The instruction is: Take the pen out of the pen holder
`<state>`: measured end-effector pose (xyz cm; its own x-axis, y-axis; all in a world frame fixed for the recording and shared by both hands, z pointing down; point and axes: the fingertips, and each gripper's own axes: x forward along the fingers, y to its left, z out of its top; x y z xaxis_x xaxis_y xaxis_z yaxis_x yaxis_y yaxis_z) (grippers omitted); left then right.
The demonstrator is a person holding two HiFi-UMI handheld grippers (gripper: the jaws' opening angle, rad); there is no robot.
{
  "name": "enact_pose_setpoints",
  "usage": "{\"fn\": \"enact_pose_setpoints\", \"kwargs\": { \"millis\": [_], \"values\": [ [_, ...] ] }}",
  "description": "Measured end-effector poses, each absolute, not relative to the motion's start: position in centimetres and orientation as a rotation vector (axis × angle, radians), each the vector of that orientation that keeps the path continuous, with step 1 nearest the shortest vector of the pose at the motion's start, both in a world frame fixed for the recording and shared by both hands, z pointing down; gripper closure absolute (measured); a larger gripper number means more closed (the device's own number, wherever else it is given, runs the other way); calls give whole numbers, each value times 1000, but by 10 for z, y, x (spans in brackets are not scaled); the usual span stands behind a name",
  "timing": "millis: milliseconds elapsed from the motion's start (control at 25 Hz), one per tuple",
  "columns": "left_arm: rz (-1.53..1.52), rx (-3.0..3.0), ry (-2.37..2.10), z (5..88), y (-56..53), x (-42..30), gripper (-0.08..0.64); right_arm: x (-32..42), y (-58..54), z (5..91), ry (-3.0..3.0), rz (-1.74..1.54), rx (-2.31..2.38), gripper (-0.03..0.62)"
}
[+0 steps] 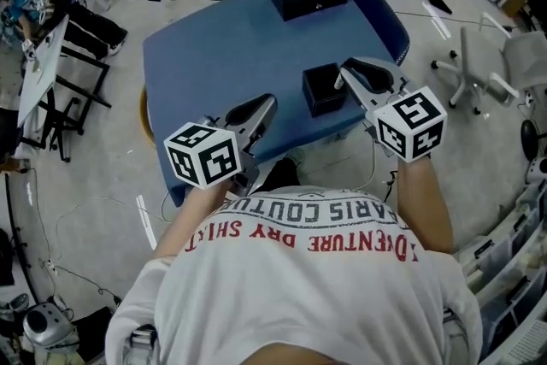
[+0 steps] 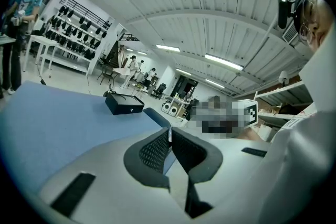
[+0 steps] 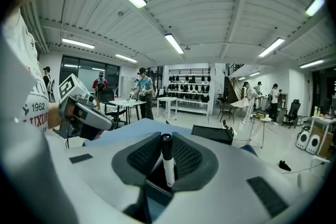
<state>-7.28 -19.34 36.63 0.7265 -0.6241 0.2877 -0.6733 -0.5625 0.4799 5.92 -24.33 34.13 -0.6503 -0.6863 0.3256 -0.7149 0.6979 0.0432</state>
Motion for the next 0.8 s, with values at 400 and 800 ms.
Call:
{"fn": "enact_pose_setpoints", "kwargs": {
  "millis": [400,800],
  "values": [
    [103,2428,-929,350,-161,-44,520,98,-198,318,-2762,288,1205,517],
    [113,2455,-819,360,-144,-10,520,128,-156,341,-2752,315,1280,517]
  ]
}}
